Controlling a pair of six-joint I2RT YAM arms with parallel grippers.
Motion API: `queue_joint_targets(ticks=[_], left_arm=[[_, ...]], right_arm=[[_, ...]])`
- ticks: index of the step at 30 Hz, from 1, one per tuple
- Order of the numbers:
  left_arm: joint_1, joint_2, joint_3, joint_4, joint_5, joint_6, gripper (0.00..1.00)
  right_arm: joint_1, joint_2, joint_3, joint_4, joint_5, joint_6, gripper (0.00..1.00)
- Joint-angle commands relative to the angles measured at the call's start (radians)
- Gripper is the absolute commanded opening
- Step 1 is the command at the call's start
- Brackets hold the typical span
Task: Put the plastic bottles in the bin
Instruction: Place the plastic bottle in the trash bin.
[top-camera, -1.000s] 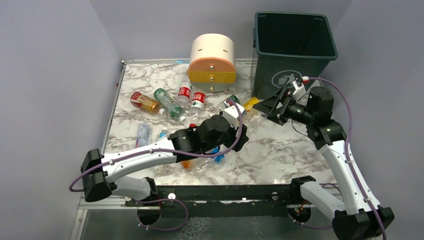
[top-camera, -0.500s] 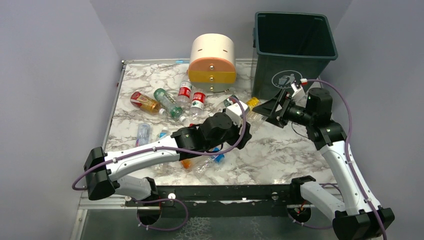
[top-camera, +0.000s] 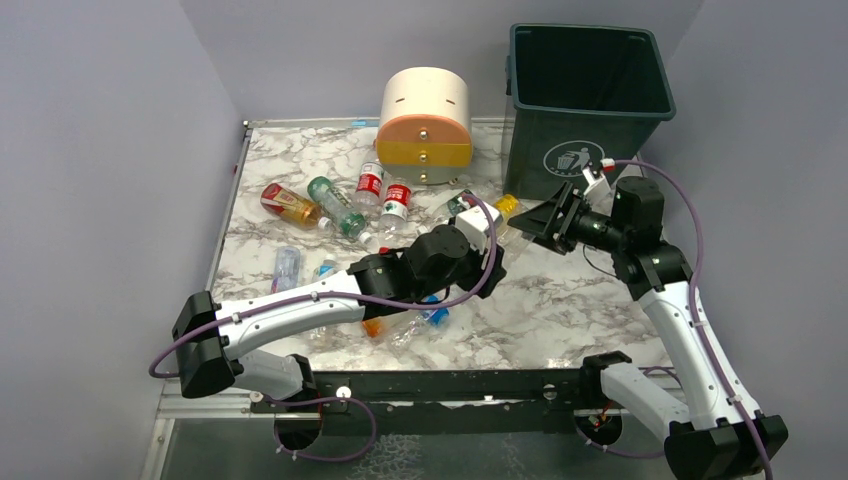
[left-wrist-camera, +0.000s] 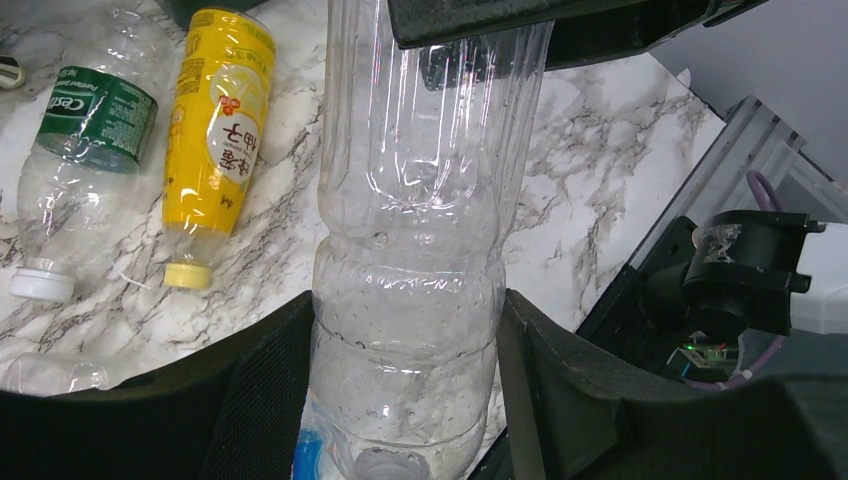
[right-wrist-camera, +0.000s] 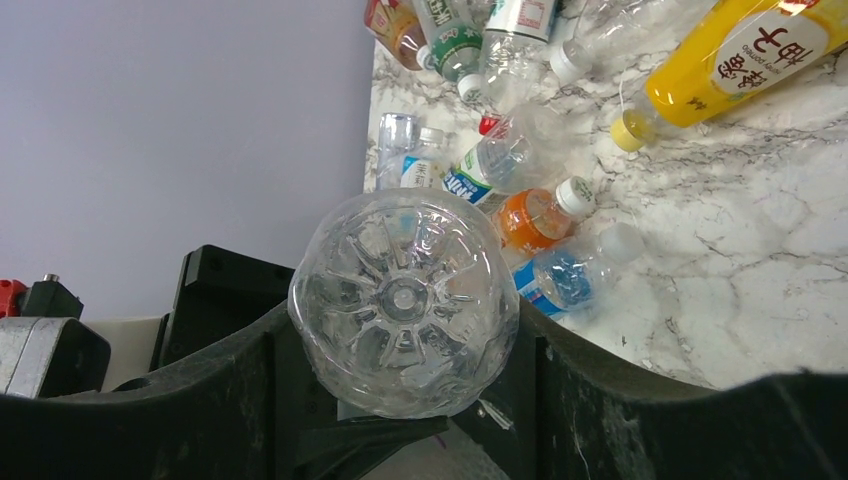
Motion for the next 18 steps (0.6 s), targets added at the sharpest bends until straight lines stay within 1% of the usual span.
queue_joint_targets(ticks=[1, 4, 6, 7, 8, 9, 18], left_arm=[[-0.001, -0.017, 0.014, 0.011, -0.015, -0.003, 0.64], [-0.002, -0.026, 0.019, -0.002, -0.024, -0.002, 0.70], [-0.001, -0.031, 0.027, -0.017, -0.032, 0.001, 0.77], [-0.002, -0.035, 0.034, -0.027, -0.039, 0.002, 0.83], [-0.001, -0.039, 0.038, -0.039, -0.047, 0.003, 0.97], [-0.001, -0.045, 0.043, -0.050, -0.055, 0.004, 0.99], [0.000, -0.151, 0.071, -0.125, -0.101, -0.011, 0.99]], right_arm=[[0.003, -0.016, -0.014, 0.001, -0.012, -0.003, 0.59], [0.002, -0.015, -0.005, -0.006, -0.001, -0.011, 0.57], [0.002, -0.009, 0.007, -0.018, 0.009, -0.020, 0.57], [0.002, -0.008, 0.013, -0.021, 0.012, -0.024, 0.57], [0.003, -0.007, 0.017, -0.024, 0.016, -0.027, 0.57], [0.002, -0.003, 0.022, -0.027, 0.020, -0.030, 0.57], [0.002, 0.038, 0.060, -0.011, 0.038, -0.037, 0.56]])
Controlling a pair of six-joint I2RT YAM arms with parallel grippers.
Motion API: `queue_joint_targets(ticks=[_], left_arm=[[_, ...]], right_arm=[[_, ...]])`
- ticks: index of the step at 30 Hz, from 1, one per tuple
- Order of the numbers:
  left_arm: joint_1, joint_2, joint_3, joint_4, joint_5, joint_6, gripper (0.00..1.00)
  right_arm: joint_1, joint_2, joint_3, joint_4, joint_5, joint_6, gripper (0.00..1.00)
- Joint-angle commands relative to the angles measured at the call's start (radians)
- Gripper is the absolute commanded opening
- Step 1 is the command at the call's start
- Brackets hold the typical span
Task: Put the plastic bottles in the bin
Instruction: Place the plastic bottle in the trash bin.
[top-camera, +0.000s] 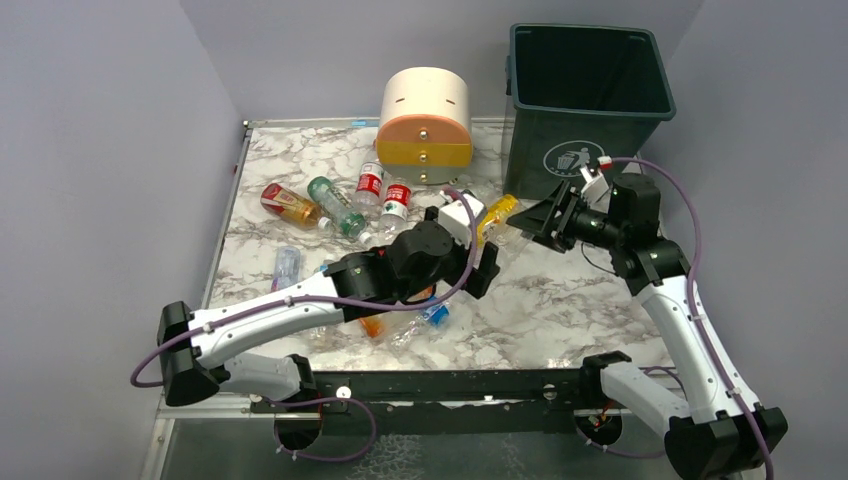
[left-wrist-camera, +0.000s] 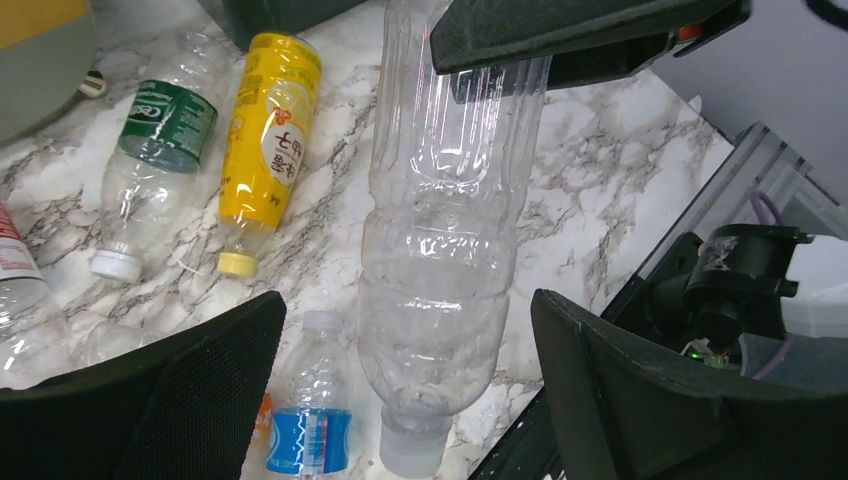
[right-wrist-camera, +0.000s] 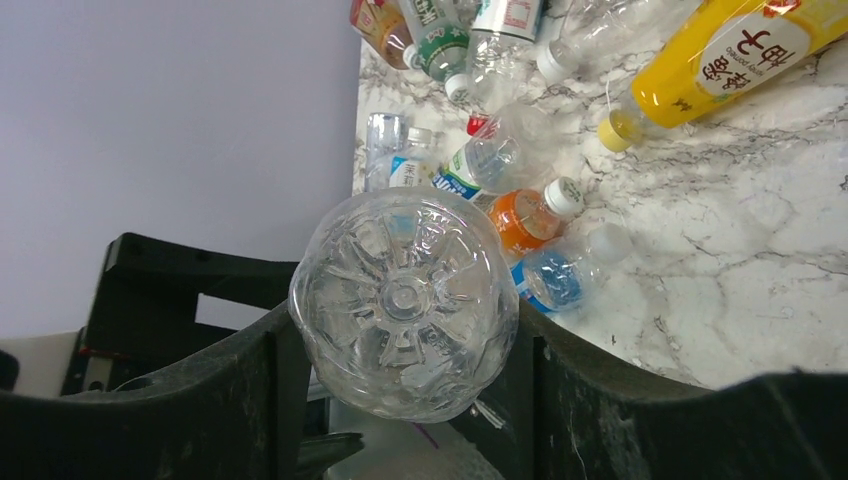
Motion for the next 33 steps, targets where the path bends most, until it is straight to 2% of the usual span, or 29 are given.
queue_joint_targets(ticks=[1, 14, 24, 28, 33], left_arm=[[0.000, -0.098, 0.048, -0.043, -0.051, -0.015, 0.99], [-0.001, -0.315, 0.003, -0.169, -0.107, -0.097, 0.99], [0.000, -0.425, -0.037, -0.244, -0.139, -0.138, 0.99], [0.000, -0.452, -0.070, -0.257, -0.134, -0.165, 0.99], [0.000, -0.475, -0.104, -0.267, -0.129, -0.183, 0.99]], right_arm=[[0.003, 0.020, 0.056, 0.011, 0.025, -0.015, 0.56], [0.001, 0.215, 0.363, 0.024, 0.073, -0.039, 0.56], [0.000, 0.454, 0.719, 0.053, 0.147, -0.041, 0.57], [-0.034, 0.560, 0.889, 0.066, 0.157, -0.022, 0.57], [-0.143, 0.647, 1.024, 0.131, 0.125, 0.058, 0.57]])
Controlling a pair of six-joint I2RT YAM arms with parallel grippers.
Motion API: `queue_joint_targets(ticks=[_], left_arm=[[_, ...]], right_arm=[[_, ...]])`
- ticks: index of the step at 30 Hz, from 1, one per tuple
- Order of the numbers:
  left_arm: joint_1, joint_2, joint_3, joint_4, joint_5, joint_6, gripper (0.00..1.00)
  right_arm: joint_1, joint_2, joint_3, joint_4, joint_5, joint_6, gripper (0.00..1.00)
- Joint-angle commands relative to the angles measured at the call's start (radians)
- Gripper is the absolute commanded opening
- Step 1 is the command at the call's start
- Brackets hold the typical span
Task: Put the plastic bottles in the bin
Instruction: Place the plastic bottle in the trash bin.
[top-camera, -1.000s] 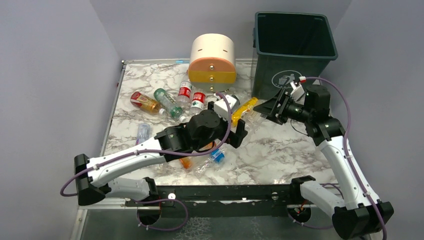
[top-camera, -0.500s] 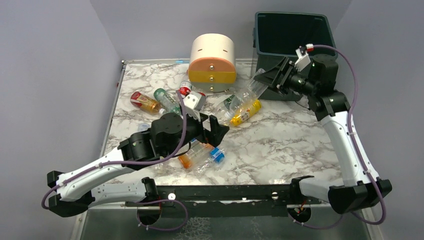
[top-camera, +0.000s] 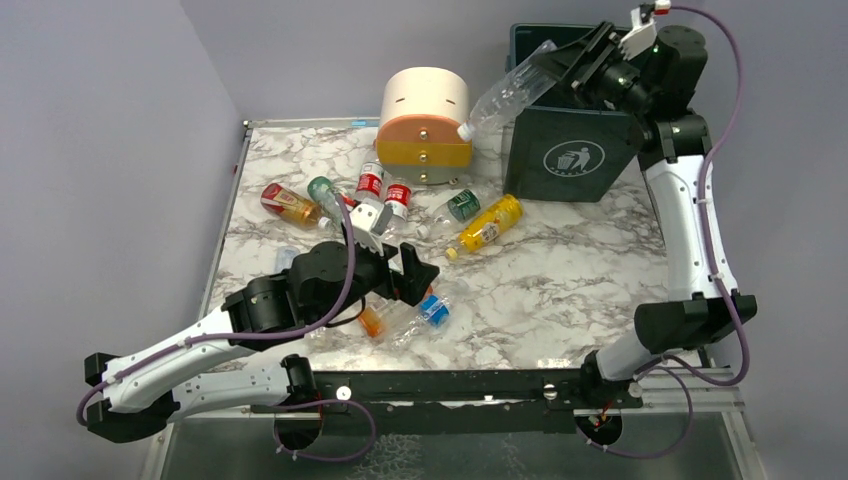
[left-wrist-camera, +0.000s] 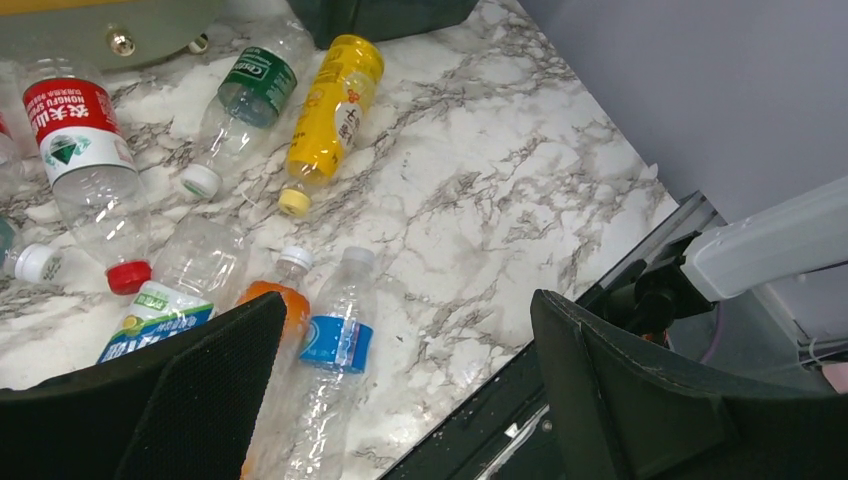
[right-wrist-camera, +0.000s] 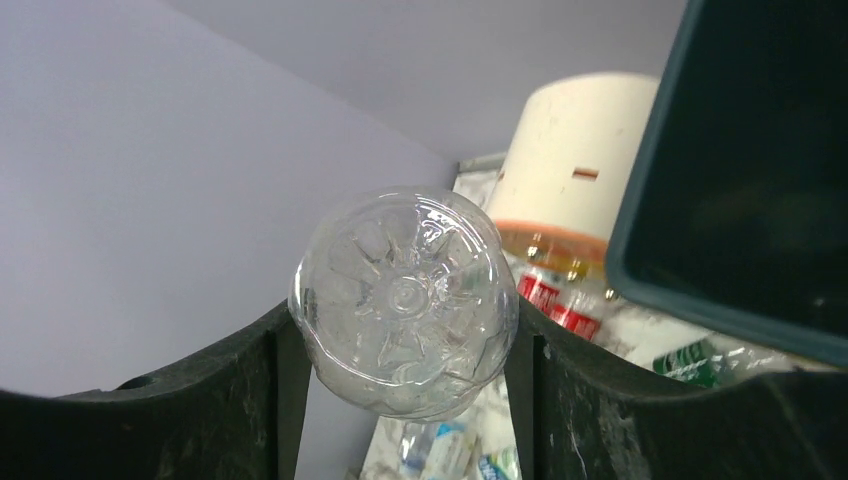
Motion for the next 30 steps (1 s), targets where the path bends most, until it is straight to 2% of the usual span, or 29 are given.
queue_joint_targets(ticks=[1, 8, 14, 21, 28, 29, 30], left_arm=[[-0.001, -0.030, -0.023, -0.022, -0.018, -0.029, 0.99], [-0.001, -0.013, -0.018, -0.037, -0.015, -0.010, 0.99], [-0.001, 0.003, -0.016, -0.049, -0.011, -0.002, 0.99], [-0.001, 0.015, -0.017, -0.058, -0.006, -0.002, 0.99], [0.000, 0.019, -0.020, -0.067, -0.006, -0.006, 0.99], [0.001, 0.021, -0.020, -0.068, -0.005, -0.006, 0.99], [0.000, 0.025, -0.022, -0.072, -0.003, -0.005, 0.99]], right_arm=[[-0.111, 0.052, 0.102, 0.106, -0.008, 0.087, 0.57], [-0.337, 0.073, 0.087, 0.251, -0.068, 0.230, 0.57], [-0.472, 0.066, 0.020, 0.277, -0.047, 0.238, 0.59], [-0.492, 0.089, -0.017, 0.247, 0.014, 0.173, 0.59], [-0.494, 0.124, 0.051, 0.156, 0.085, 0.076, 0.60], [-0.494, 0.130, 0.061, 0.142, 0.092, 0.064, 0.62], [-0.494, 0.134, 0.069, 0.130, 0.097, 0.052, 0.68]])
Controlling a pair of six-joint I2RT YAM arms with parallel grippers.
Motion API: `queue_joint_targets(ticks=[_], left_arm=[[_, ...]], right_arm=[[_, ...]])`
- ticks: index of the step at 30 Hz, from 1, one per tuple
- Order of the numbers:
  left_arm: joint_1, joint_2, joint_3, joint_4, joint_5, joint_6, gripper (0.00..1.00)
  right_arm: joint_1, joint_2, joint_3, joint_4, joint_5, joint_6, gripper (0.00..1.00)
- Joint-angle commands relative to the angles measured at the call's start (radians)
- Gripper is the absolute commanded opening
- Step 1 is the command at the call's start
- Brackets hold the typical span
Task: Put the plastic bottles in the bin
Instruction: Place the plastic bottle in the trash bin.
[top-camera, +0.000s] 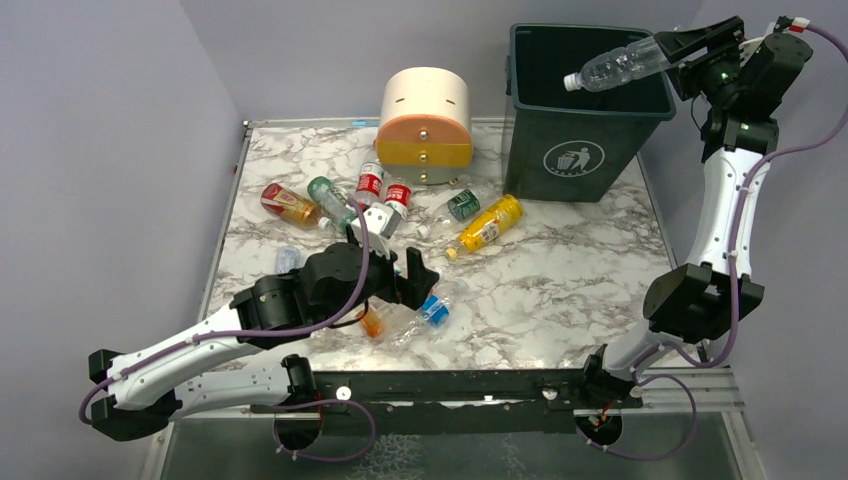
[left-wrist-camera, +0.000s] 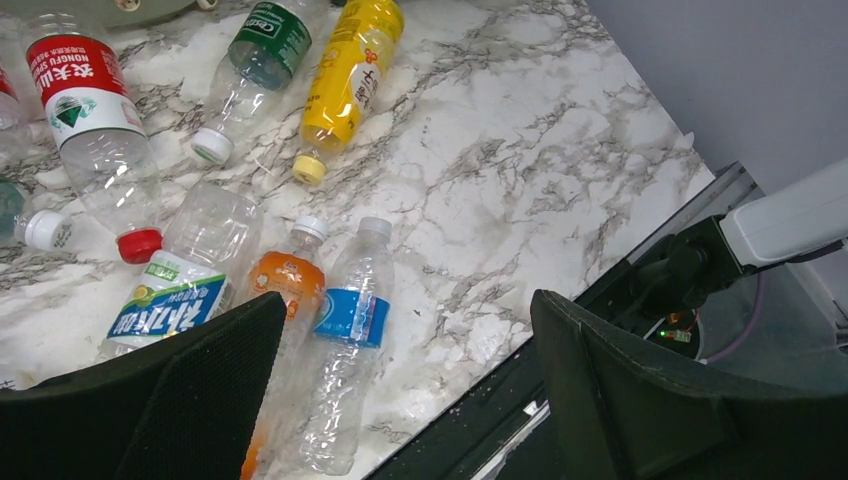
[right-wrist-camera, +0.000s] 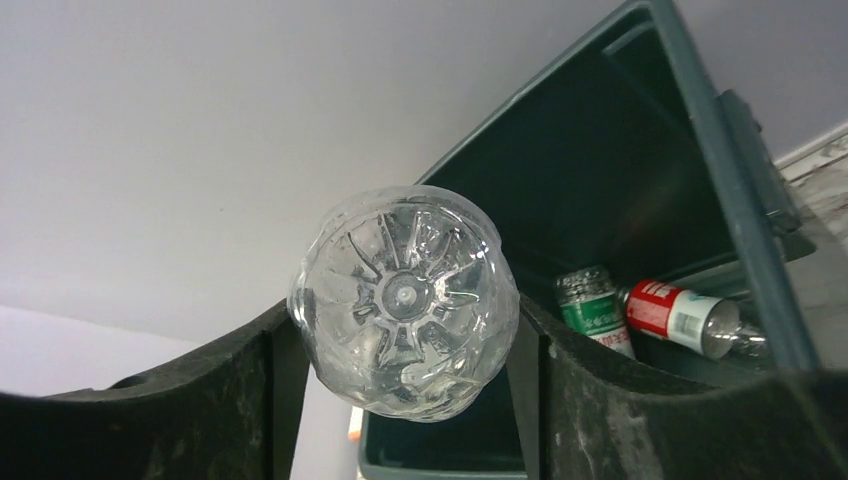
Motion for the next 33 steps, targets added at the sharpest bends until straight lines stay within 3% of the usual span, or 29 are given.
queue_joint_targets(ticks=[1, 4, 9, 18, 25, 33], left_arm=[[-0.001, 0.012, -0.002, -0.023, -0.001, 0.007, 0.99], [0.000, 0.034, 0.003, -0.041, 0.007, 0.002, 0.99], [0.000, 0.069, 0.006, -0.058, 0.033, -0.004, 0.99], [-0.001, 0.116, -0.040, -0.076, 0.095, 0.027, 0.99], [-0.001, 0.128, -0.097, -0.080, 0.135, 0.061, 0.99], [0.000, 0.240, -0.152, -0.078, 0.215, 0.029, 0.99]], right_arm=[[-0.004, 0.029, 0.066, -0.066, 0.067, -0.084, 0.71], [-0.004, 0.045, 0.086, -0.104, 0.068, -0.109, 0.85], [-0.004, 0.050, 0.095, -0.129, 0.056, -0.124, 0.93], [0.008, -0.036, 0.037, -0.146, -0.041, -0.152, 0.96], [0.094, -0.176, -0.078, -0.203, -0.115, -0.242, 0.97], [0.161, -0.422, -0.377, -0.214, -0.254, -0.287, 0.97]])
